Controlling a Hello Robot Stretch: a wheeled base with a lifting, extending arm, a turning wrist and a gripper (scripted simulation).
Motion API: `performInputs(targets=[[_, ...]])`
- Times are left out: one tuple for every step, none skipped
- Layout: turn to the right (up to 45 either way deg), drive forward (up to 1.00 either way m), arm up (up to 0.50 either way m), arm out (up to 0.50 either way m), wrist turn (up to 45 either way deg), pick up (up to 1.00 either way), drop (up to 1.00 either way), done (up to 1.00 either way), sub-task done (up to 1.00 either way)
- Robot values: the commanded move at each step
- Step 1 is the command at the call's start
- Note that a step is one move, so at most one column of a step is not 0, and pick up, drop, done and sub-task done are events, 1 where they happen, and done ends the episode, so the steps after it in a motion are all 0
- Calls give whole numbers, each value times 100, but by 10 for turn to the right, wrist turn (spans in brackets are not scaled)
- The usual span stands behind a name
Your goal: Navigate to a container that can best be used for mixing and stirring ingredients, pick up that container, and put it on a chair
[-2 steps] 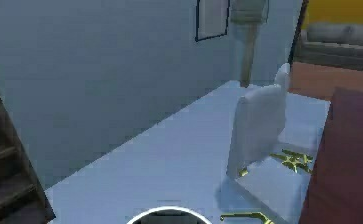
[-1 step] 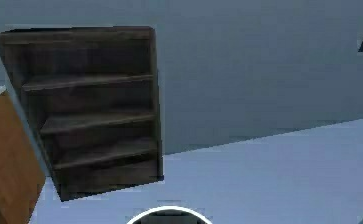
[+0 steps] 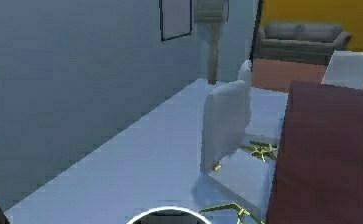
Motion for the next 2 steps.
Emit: performInputs(targets=[[450,0,0,0,0,0,0,0,0],[120,0,0,0,0,0,0,0,0]])
